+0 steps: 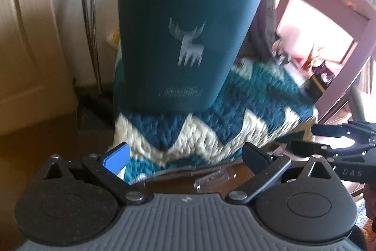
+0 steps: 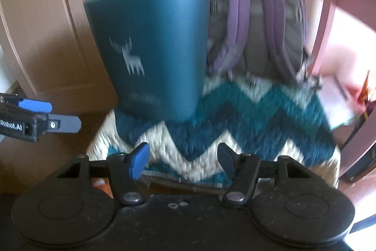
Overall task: Collect trash
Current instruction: 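Grasp the white paper sheet with the left tool while the right tool grasps the orange wrapper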
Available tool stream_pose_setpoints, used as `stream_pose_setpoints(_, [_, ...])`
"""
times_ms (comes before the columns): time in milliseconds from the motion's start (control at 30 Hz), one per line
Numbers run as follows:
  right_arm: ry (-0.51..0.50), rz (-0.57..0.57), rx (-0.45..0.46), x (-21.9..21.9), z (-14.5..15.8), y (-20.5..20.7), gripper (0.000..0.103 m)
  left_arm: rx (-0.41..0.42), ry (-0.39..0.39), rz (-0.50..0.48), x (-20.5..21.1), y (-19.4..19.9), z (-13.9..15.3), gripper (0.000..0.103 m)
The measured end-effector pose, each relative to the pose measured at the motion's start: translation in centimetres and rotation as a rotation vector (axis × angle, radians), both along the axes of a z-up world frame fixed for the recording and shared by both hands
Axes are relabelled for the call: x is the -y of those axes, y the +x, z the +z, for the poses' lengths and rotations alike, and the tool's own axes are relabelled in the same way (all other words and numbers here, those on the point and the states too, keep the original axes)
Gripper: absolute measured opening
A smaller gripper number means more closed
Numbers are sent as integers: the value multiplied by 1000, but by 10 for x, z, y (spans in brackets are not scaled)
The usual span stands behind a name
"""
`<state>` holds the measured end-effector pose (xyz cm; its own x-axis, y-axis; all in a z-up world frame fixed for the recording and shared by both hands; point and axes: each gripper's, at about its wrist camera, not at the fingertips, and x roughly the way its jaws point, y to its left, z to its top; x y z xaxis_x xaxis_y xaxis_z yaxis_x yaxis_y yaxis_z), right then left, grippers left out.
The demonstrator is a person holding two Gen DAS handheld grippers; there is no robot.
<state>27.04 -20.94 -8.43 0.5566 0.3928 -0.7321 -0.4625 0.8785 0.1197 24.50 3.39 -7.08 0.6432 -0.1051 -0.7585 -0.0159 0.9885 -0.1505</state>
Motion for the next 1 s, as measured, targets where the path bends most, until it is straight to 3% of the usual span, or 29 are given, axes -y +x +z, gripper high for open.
stream_pose_setpoints(233, [-53,10,-206,-4,-108,18,64,-137,37,45,9,16,-113,102])
stream_pose_setpoints(533, [-164,144,-451,-27,-231,24,63,-332,112,16,21,53,-240,102])
stream_pose_setpoints(733, [-232,316,-536,-60,-294,18,63,-518,40,107,9,73,-327,102])
stream_pose_setpoints(900, [-237,366,-611,-90,-348,19,63,-645,-36,212,-3,89,-391,102])
stream_pose_setpoints(1000, [-234,361,-658,-100,-381,22,63,-704,-56,205,-1,94,-425,102])
